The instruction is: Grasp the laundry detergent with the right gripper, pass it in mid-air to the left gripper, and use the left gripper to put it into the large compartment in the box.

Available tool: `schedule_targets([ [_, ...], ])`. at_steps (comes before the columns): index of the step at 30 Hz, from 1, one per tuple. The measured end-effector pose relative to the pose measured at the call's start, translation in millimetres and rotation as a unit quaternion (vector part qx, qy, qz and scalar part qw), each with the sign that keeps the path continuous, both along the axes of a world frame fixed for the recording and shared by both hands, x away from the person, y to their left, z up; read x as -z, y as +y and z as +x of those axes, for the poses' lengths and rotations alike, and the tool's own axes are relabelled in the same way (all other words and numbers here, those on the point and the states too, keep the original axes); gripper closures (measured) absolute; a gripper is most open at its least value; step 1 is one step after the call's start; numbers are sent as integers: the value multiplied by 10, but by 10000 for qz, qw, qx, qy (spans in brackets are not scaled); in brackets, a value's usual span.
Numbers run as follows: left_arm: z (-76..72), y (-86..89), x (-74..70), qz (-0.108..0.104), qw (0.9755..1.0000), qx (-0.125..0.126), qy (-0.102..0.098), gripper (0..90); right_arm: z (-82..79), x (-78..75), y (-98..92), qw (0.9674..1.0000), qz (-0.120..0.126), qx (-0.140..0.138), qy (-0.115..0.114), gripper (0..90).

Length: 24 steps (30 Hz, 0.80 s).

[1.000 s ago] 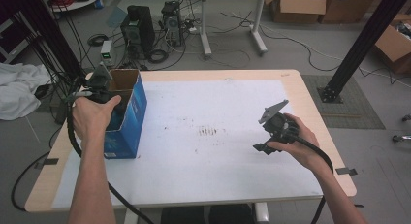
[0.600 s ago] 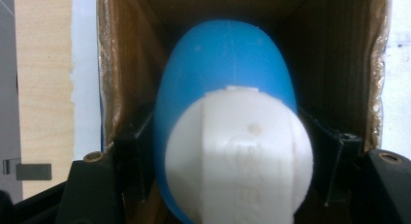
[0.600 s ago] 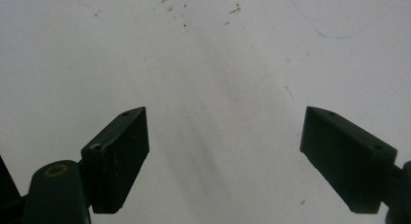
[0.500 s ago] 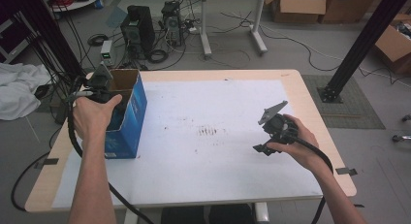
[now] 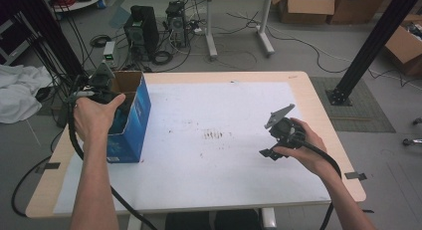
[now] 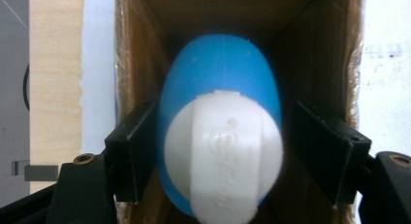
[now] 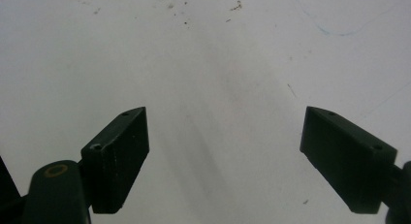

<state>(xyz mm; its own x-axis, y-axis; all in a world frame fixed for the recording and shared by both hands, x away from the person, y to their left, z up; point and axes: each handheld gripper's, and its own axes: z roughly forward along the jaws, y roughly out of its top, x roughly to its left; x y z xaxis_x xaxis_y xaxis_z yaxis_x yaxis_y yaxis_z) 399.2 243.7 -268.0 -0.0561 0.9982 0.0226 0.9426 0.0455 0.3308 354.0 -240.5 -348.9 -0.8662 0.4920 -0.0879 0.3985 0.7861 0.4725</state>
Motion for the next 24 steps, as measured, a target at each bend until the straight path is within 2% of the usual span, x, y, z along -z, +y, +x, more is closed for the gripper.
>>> schedule_targets([
  [3, -6, -8, -43, 39, 10000, -34, -71, 273, 1, 6, 8, 10000, -1, -1, 12, 177],
  [14, -9, -35, -142, 101, 9999, -25, -59, 225, -2, 12, 4, 10000, -7, 14, 29, 177],
  [17, -4, -60, -170, 125, 9999, 49, -14, 202, -3, 17, 5, 10000, -14, 18, 33, 177],
  [24, -12, -93, -329, 176, 9997, 169, -80, 175, -3, 22, -5, 10000, -22, 24, 67, 176],
])
